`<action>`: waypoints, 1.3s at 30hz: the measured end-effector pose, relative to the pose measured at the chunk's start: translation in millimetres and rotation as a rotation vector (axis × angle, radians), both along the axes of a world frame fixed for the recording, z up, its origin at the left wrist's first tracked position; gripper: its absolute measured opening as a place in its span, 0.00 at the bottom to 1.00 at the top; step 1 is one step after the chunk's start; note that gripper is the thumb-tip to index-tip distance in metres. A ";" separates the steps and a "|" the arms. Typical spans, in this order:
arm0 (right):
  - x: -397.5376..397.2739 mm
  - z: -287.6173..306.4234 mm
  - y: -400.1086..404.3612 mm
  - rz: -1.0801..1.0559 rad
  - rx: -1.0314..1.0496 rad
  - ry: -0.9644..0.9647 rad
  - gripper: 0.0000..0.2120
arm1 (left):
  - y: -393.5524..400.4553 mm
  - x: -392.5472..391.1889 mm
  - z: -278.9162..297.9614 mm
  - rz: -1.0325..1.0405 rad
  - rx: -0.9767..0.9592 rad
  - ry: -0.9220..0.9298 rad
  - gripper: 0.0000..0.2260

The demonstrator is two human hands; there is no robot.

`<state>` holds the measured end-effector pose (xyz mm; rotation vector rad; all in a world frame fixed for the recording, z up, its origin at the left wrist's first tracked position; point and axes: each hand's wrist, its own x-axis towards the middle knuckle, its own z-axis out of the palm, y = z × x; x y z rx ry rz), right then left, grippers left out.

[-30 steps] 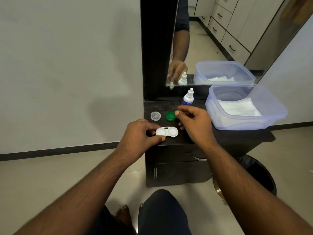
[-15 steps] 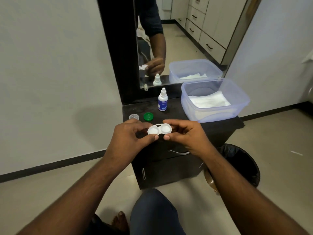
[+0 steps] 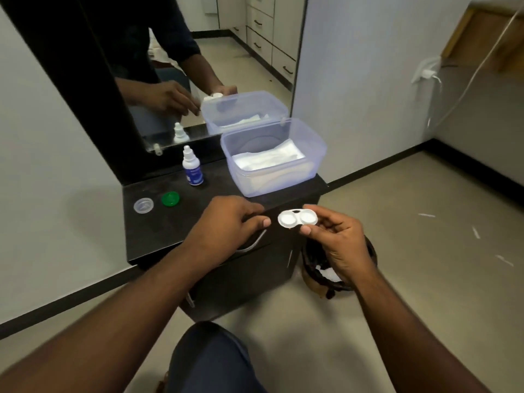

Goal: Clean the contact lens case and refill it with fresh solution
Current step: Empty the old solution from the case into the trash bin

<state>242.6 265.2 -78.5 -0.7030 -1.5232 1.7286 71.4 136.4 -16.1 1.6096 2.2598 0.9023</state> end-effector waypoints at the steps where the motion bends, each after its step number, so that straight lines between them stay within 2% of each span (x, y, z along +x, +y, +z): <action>1: 12.0 -4.8 8.5 -0.028 0.000 -0.023 0.20 | 14.9 4.4 -1.3 -0.030 -0.010 0.043 0.09; 4: 43.5 -17.0 32.0 -0.099 0.003 -0.094 0.18 | 61.2 19.7 -8.4 -0.156 -0.033 0.193 0.10; 10: 84.0 -40.5 77.9 -0.210 -0.027 -0.142 0.17 | 125.6 38.3 -25.1 -0.354 0.001 0.244 0.20; 13: 92.2 -52.6 100.1 -0.239 -0.026 -0.172 0.17 | 135.7 30.1 -34.9 -0.334 0.016 0.189 0.19; 17: 95.1 -66.1 128.7 -0.274 0.034 -0.235 0.18 | 138.0 24.6 -40.0 -0.283 0.107 0.022 0.18; 20: 95.9 -77.1 148.9 -0.263 0.091 -0.311 0.18 | 141.0 21.3 -42.4 -0.266 0.122 0.000 0.17; 22: 96.0 -84.1 160.7 -0.245 0.181 -0.431 0.17 | 142.7 20.3 -44.7 -0.277 0.130 0.026 0.16; 24: 95.7 -88.9 170.6 -0.207 0.363 -0.604 0.14 | 142.8 21.0 -46.4 -0.275 0.147 0.041 0.15; 27: 87.8 -94.4 186.4 -0.058 0.735 -0.914 0.09 | 143.8 21.3 -48.1 -0.255 0.161 0.053 0.19; 30: 73.8 -92.9 197.6 0.092 0.921 -1.158 0.10 | 143.9 22.1 -48.7 -0.243 0.156 0.064 0.23; 33: 58.9 -85.5 198.2 0.222 1.036 -1.283 0.08 | 144.3 23.6 -49.3 -0.213 0.165 0.048 0.23; 39: 36.2 -72.5 192.1 0.398 1.271 -1.409 0.12 | 144.7 22.8 -50.2 -0.216 0.163 0.031 0.23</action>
